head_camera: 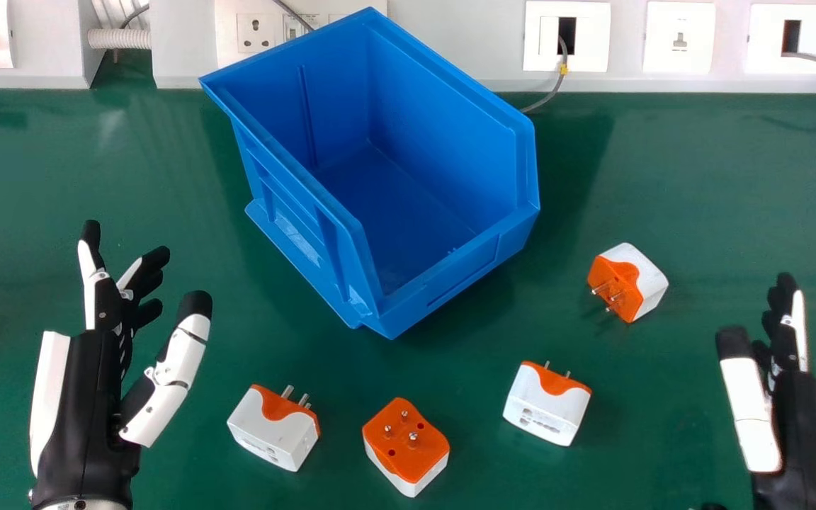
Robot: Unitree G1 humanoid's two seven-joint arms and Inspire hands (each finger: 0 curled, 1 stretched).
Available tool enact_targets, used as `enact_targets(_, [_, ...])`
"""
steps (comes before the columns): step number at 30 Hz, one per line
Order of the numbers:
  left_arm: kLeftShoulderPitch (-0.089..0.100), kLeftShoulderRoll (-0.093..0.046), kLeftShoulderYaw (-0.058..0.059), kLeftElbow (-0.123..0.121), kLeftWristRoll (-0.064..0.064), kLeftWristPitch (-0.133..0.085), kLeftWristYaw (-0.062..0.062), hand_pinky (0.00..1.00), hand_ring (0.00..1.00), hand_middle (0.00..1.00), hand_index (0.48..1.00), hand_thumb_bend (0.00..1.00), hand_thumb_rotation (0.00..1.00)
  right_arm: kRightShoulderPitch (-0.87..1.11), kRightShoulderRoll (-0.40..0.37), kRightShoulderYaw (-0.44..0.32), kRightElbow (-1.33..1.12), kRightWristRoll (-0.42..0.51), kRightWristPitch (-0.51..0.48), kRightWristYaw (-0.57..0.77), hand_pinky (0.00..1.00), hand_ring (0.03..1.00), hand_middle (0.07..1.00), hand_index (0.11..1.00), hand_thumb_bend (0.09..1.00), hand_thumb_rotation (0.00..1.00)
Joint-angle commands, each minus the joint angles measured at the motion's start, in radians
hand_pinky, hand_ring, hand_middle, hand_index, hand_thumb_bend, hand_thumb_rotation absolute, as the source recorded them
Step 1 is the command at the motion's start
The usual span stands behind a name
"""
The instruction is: Pick all objects and put in blue box
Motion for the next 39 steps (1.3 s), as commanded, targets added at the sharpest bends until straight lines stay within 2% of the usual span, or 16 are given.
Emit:
enact_targets(1, [-0.004,0.005,0.0,-0.019,0.002,-0.007,0.004,0.88,0.91,0.9,0.879,0.34,0.53,0.002,-0.004,-0.001,-0.035,-0.006,0.0,-0.011,0.95,0.994,0.997,0.988,0.62,1.0])
enact_targets(2, [-0.004,0.005,-0.001,-0.02,-0.002,-0.005,0.002,0.87,0.91,0.9,0.877,0.33,0.52,0.003,-0.003,-0.001,-0.038,-0.003,0.004,-0.009,0.95,0.994,0.997,0.989,0.624,1.0])
enact_targets(7, [-0.007,0.011,0.004,-0.017,0.008,-0.006,0.006,0.88,0.91,0.9,0.878,0.32,0.5,0.006,-0.001,-0.001,-0.055,0.006,0.019,-0.005,0.96,0.996,0.999,0.991,0.635,1.0])
enact_targets(10, [-0.004,0.016,0.009,-0.017,-0.001,-0.01,0.0,0.88,0.91,0.9,0.878,0.33,0.51,0.004,-0.005,-0.002,-0.05,0.003,0.016,-0.006,0.96,0.997,0.998,0.992,0.638,1.0])
enact_targets(13, [-0.001,0.023,0.017,-0.013,0.014,-0.018,0.008,0.87,0.9,0.9,0.876,0.34,0.52,0.0,-0.005,-0.001,-0.053,-0.002,0.019,-0.009,0.97,0.997,0.998,0.992,0.642,1.0])
enact_targets(16, [0.001,0.029,0.026,-0.011,0.013,-0.025,0.009,0.87,0.9,0.89,0.872,0.35,0.55,-0.017,-0.011,0.0,-0.041,-0.03,0.012,-0.027,0.97,0.996,0.997,0.992,0.638,1.0])
enact_targets(20, [0.005,0.033,0.034,-0.019,-0.006,-0.022,-0.003,0.86,0.89,0.88,0.868,0.36,0.58,-0.048,-0.023,0.004,-0.012,-0.088,-0.003,-0.065,0.95,0.988,0.994,0.988,0.633,1.0])
enact_targets(22, [0.004,0.033,0.038,-0.018,-0.029,-0.028,-0.015,0.86,0.89,0.88,0.868,0.35,0.59,-0.066,-0.028,0.006,-0.003,-0.109,-0.003,-0.08,0.94,0.984,0.992,0.984,0.642,1.0])
enact_targets(24, [0.002,0.036,0.041,-0.014,-0.042,-0.04,-0.023,0.87,0.89,0.89,0.87,0.33,0.59,-0.084,-0.035,0.008,0.0,-0.117,0.007,-0.079,0.93,0.979,0.989,0.979,0.652,1.0])
enact_targets(28, [0.006,0.038,0.043,-0.034,-0.074,-0.017,-0.045,0.87,0.9,0.89,0.872,0.32,0.61,-0.136,-0.062,0.01,0.036,-0.124,0.019,-0.073,0.92,0.976,0.987,0.976,0.655,1.0])
enact_targets(29, [0.008,0.039,0.043,-0.039,-0.082,-0.011,-0.051,0.87,0.9,0.89,0.876,0.32,0.65,-0.151,-0.071,0.012,0.047,-0.132,0.024,-0.074,0.91,0.975,0.988,0.977,0.653,1.0])
enact_targets(33, [0.016,0.041,0.047,-0.054,-0.113,0.007,-0.071,0.87,0.9,0.89,0.876,0.32,0.65,-0.202,-0.11,0.027,0.078,-0.177,0.048,-0.085,0.91,0.975,0.988,0.977,0.653,1.0])
enact_targets(34, [0.019,0.042,0.048,-0.057,-0.12,0.011,-0.076,0.88,0.91,0.9,0.885,0.32,0.71,-0.214,-0.115,0.029,0.087,-0.181,0.055,-0.086,0.91,0.974,0.991,0.98,0.652,1.0])
enact_targets(37, [0.029,0.04,0.05,-0.069,-0.131,0.018,-0.084,0.88,0.91,0.9,0.885,0.32,0.71,-0.255,-0.134,0.039,0.117,-0.184,0.081,-0.078,0.91,0.974,0.991,0.98,0.652,1.0])
enact_targets(38, [0.031,0.039,0.051,-0.072,-0.134,0.02,-0.086,0.89,0.92,0.91,0.897,0.31,0.77,-0.271,-0.141,0.043,0.13,-0.188,0.094,-0.073,0.91,0.975,0.993,0.982,0.635,1.0])
enact_targets(39, [0.033,0.039,0.052,-0.073,-0.135,0.019,-0.088,0.89,0.92,0.91,0.897,0.31,0.77,-0.287,-0.15,0.048,0.145,-0.196,0.1,-0.073,0.91,0.975,0.993,0.982,0.635,1.0])
